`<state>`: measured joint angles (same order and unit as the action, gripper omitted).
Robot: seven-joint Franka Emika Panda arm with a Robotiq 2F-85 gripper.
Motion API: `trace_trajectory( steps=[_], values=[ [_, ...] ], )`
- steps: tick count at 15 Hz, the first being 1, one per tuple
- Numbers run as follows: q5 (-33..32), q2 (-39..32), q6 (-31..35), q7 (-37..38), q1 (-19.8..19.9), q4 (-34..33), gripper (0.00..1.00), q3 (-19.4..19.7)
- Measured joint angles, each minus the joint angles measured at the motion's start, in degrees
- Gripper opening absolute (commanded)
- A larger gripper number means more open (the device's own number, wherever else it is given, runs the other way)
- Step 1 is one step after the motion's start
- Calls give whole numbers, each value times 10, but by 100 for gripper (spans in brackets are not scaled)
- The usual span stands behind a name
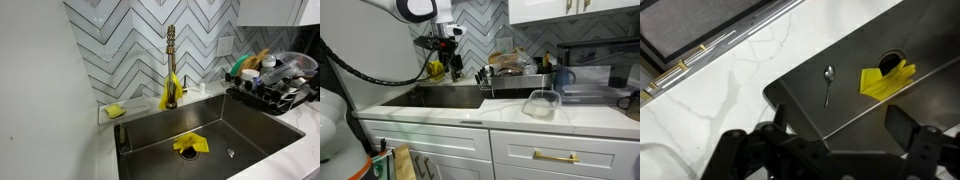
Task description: Put the spoon inside the container then put the container inside the sink
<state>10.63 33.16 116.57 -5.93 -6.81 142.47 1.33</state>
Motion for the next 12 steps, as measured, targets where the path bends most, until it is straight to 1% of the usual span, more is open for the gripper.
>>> trace_trajectory(
  steps=[2,5,9,12],
  values=[
    [-5,-3,0,11,8,-3,100,-1],
    [-30,-24,7,25,52,-31,100,7],
    [-99,-54,38,26,110,-101,100,23],
    [-141,-90,55,37,137,-170,100,27]
  ],
)
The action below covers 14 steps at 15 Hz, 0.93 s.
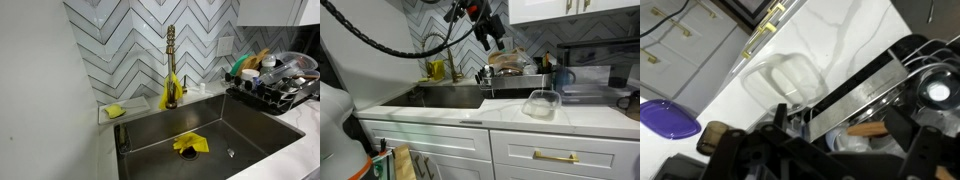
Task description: Put the spoon inside the container then put the container inside the sink
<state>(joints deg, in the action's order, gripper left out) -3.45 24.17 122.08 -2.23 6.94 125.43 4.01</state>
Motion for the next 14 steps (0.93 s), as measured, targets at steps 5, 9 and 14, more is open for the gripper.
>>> trace_trajectory(
  steps=[5,9,14],
  values=[
    [-31,-100,1,11,8,-122,100,0],
    [-32,-135,1,11,8,-151,100,0],
    [-13,-160,1,18,8,-169,100,10]
  ],
)
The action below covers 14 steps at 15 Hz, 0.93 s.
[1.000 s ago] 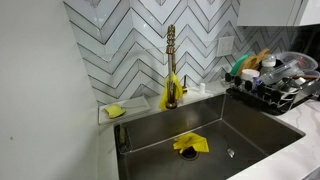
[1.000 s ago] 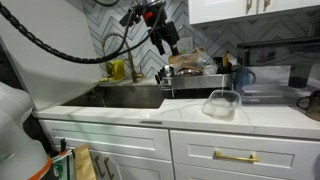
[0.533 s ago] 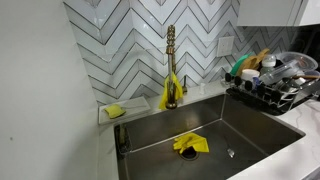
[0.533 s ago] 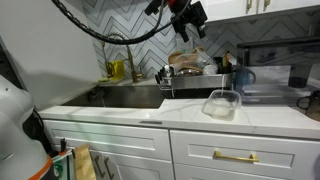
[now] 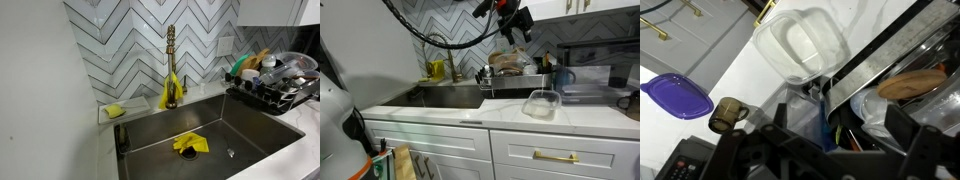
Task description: Put the spoon inside the container then put the container inside the sink
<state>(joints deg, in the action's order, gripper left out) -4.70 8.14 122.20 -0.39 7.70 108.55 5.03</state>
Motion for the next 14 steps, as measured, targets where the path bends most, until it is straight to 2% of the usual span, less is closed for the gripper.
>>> trace_trajectory(
  steps=[10,14],
  values=[
    [114,-127,56,-56,0,-103,99,13],
    [136,-168,66,-68,0,-139,89,10]
  ],
)
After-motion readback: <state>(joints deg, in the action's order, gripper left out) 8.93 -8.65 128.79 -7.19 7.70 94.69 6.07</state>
